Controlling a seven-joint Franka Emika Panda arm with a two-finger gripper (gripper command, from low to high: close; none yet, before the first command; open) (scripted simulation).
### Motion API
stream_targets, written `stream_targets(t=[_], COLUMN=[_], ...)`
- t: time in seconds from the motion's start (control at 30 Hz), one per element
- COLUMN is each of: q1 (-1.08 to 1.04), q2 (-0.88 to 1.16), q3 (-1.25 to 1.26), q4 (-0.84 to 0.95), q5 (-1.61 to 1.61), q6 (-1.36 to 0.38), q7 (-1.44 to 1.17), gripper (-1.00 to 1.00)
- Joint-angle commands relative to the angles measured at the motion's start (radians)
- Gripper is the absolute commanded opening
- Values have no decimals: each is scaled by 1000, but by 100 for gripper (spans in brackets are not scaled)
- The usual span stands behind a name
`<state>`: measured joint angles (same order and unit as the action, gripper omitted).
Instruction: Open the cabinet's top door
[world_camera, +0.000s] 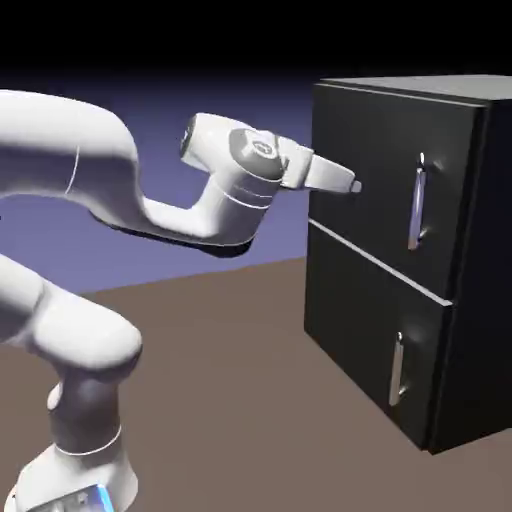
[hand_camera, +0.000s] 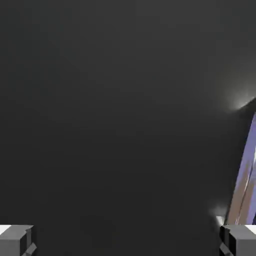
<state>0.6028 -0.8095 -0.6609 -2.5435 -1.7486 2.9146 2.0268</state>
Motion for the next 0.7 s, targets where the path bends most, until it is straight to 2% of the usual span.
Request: stream_targets(t=[0.0,0.67], q1=[15,309], q2=[-6,-125], q3=[-16,-345], q4=[7,139], q5=[-44,-913], q6=[-3,-64], q7=[32,672], gripper=[100,100])
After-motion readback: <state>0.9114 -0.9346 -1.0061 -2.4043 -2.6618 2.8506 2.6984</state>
